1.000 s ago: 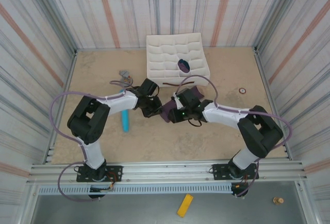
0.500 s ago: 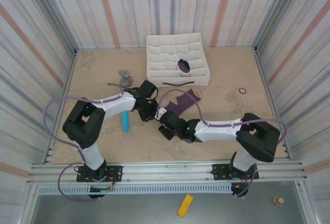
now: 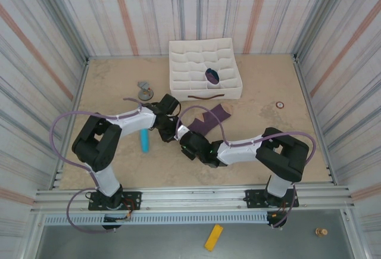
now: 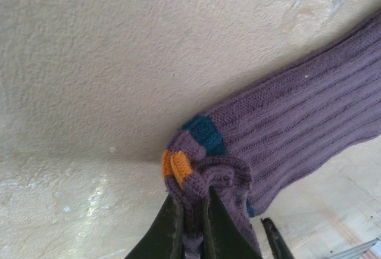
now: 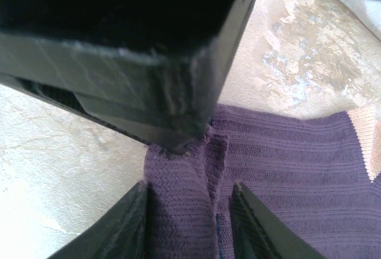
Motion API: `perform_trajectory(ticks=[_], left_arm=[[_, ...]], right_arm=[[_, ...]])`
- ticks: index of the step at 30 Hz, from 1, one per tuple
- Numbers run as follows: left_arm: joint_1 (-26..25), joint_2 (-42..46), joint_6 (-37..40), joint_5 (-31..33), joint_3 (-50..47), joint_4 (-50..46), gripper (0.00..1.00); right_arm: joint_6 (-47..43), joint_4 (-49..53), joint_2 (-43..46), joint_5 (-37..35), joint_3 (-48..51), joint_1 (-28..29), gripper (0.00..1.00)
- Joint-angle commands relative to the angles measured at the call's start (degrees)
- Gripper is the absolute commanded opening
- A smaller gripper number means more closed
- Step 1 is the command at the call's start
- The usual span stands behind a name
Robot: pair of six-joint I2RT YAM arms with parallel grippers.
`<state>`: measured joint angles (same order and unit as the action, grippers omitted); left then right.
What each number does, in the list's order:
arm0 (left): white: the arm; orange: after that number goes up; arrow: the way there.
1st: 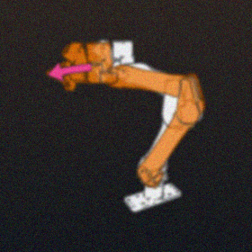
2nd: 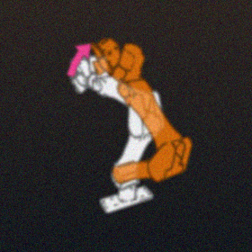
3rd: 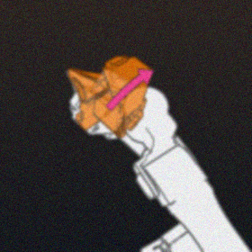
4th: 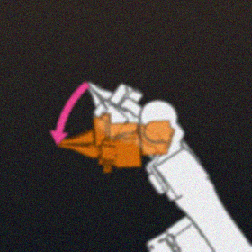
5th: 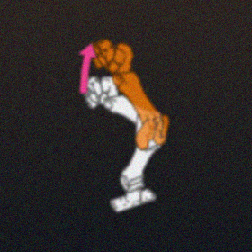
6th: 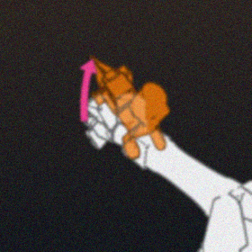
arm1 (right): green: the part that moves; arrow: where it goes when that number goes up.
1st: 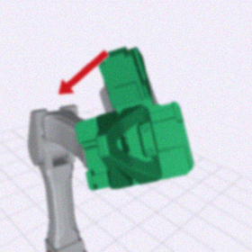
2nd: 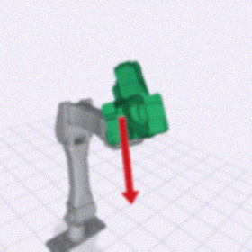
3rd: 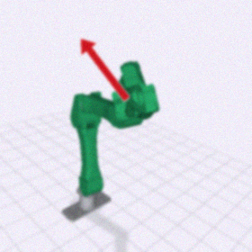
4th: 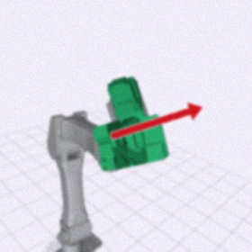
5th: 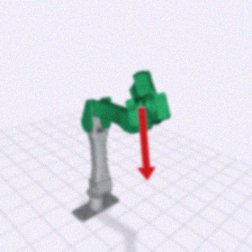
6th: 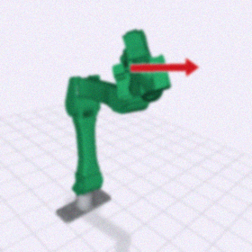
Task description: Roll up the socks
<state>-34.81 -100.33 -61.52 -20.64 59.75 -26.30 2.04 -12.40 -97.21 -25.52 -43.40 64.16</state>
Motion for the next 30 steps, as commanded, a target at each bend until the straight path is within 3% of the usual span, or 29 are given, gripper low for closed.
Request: perform_trajectory(ticks=[1,15,22,24,28,30], left_arm=[[1.0,0.1,0.5,-3.7,-1.2,0.4,0.00],[2.2,-1.7,1.4,-7.5,-1.2,1.3,0.00],[2.1,-1.9,1.7,-7.6,-1.3,1.6,0.00],[2.2,-1.2,1.6,-7.2,-1.6,2.4,0.10],[1.9,2.8,-1.0,-6.3,-5.6,10.6,0.54],[1.1,5.6,-2.0,-4.3,-7.6,14.2,0.70]], right_arm=[[-0.4,-0.1,0.2,0.1,2.5,-0.1,0.45],[-0.8,-1.8,1.3,2.3,3.8,-0.3,0.38],[0.5,-0.3,0.7,6.0,2.9,-2.0,0.04],[2.4,0.5,0.9,8.6,3.1,-3.2,0.00],[7.8,2.2,0.8,19.4,4.3,-8.1,0.00],[10.2,1.8,1.0,23.3,5.5,-9.9,0.00]])
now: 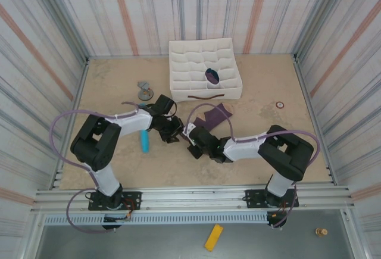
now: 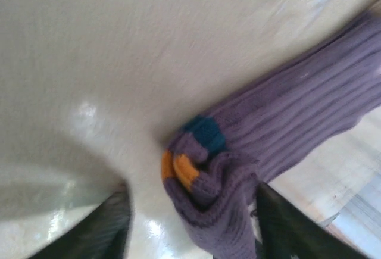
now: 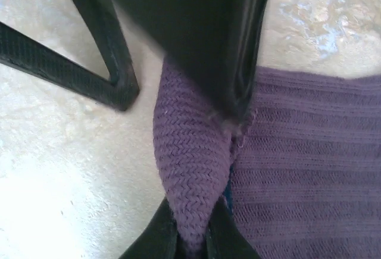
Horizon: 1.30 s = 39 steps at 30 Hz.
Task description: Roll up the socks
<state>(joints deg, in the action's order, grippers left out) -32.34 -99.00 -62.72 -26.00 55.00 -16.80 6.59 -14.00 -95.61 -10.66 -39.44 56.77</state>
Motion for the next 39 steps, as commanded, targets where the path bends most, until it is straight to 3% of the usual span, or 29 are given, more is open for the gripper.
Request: perform_trajectory(ticks=[1,4,9,18,27,39], left_arm=[[-1.8,5.7,-0.7,2.6,-3.7,5.9,0.71],[-2.0,9.2,-0.7,4.8,-7.4,11.6,0.73],[-2.1,11.0,-0.5,5.4,-12.0,21.2,0.66],[-4.9,6.6,0.7,7.0,-13.1,26.5,0.53],[-6.2,-0.3,-0.1,7.0,-8.8,28.9,0.42],[-7.9,-4.8,0.9,7.4,-4.2,28.8,0.41]], right_arm=[[6.9,3.0,-0.5,10.7,2.1,-3.6,0.00],[10.9,1.8,0.2,16.5,3.8,-6.7,0.00],[18.0,-0.6,-0.6,26.6,5.2,-13.1,0.00],[30.9,-3.4,-4.8,41.2,6.8,-23.2,0.00],[39.3,4.7,-4.8,43.5,6.5,-28.0,0.00],[50.6,2.9,-8.3,47.3,8.4,-32.5,0.00]])
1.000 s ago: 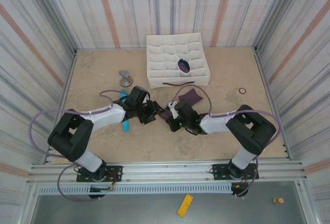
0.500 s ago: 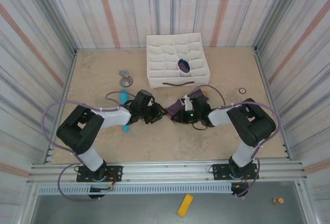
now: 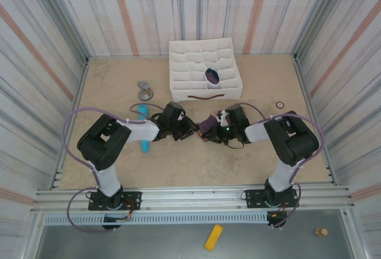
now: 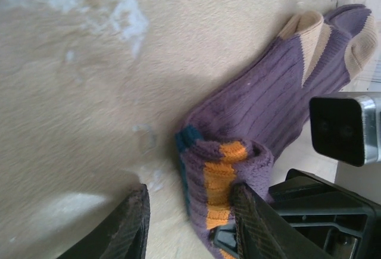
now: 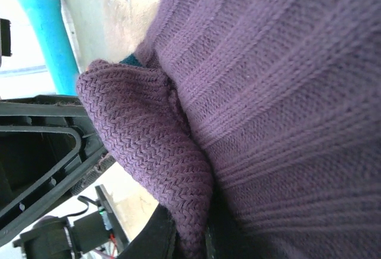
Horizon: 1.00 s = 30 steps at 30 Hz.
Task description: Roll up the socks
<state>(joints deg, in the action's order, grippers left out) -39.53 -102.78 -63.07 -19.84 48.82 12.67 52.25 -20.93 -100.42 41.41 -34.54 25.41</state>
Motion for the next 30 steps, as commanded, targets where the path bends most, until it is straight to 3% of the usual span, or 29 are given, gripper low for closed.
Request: perform_trajectory(ticks=[1,18,22,25,27,30], left_arm=[[-0.8,-1.3,1.2,1.2,2.1,-0.5,0.41],[-2.9,-8.6,3.0,1.8,10.2,-9.9,0.35],[-3.2,-9.7,2.0,3.5,12.1,-13.9,0.24],[-3.2,-9.1,1.7,5.1,12.6,-17.0,0.12],[-3.2,-8.5,2.3,6.0,13.5,-20.0,0.03],[-3.0,-7.4,2.9,6.9,14.8,-23.9,0.00]], right_arm=[[5.5,9.5,-3.6,-4.6,3.7,-1.4,0.00],[8.7,4.4,-5.8,-2.2,5.2,-3.2,0.00],[8.7,3.8,-5.7,-1.9,5.2,-3.4,0.00],[8.0,3.1,-4.8,-1.4,5.3,-3.7,0.09],[6.5,3.6,-3.2,-1.1,5.0,-3.8,0.21],[2.7,6.7,1.2,-1.7,4.2,-3.6,0.34]])
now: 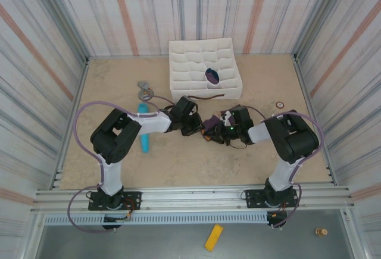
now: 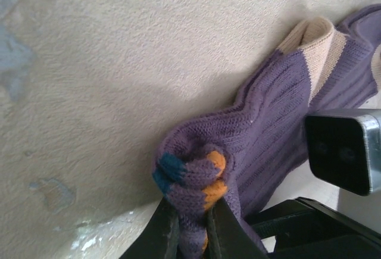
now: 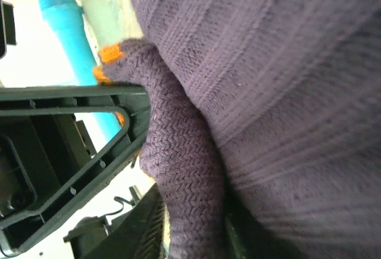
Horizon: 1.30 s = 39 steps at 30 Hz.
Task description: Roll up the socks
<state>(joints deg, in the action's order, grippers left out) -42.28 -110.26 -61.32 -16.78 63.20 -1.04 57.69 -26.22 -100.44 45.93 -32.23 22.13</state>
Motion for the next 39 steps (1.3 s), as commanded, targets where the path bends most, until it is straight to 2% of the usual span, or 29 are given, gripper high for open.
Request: perform_trajectory(ticks=[1,7,11,13,16,20,26,29,34,39], left_arm=[[-0.2,0.6,1.3,3.9,0.6,-11.1,0.00],[-0.2,3.8,1.7,5.4,1.7,-18.7,0.00],[-0.1,6.4,1.1,5.2,0.5,-20.9,0.00],[-0.1,7.4,0.8,5.1,0.1,-22.3,0.00],[-0.2,8.2,0.0,4.7,-0.2,-24.7,0.00],[0.0,8.7,-0.4,3.4,0.0,-26.7,0.00],[1.3,8.3,-0.1,0.0,1.0,-28.0,0.00],[1.8,8.3,-0.1,-1.0,0.9,-27.9,0.00],[2.0,7.8,0.1,-2.6,0.6,-27.5,0.00],[2.4,7.9,0.0,-3.4,-0.2,-26.7,0.00]], right_arm=[[-4.2,13.8,2.8,-6.6,1.4,-0.2,0.37],[-16.4,27.1,13.6,-11.8,-3.5,2.2,0.58],[-23.7,32.4,18.4,-18.4,-5.9,6.2,0.62],[-27.0,33.5,21.3,-24.6,-5.8,9.5,0.63],[-33.2,33.2,25.9,-37.1,-4.3,17.5,0.63],[-40.4,28.9,29.3,-51.0,-0.5,27.7,0.64],[-46.5,23.2,28.0,-64.2,2.5,38.6,0.65],[-47.9,20.6,25.2,-68.6,2.5,42.5,0.64],[-50.7,15.9,19.5,-74.3,1.8,46.3,0.64],[-51.8,13.1,14.4,-76.6,0.1,46.6,0.61]])
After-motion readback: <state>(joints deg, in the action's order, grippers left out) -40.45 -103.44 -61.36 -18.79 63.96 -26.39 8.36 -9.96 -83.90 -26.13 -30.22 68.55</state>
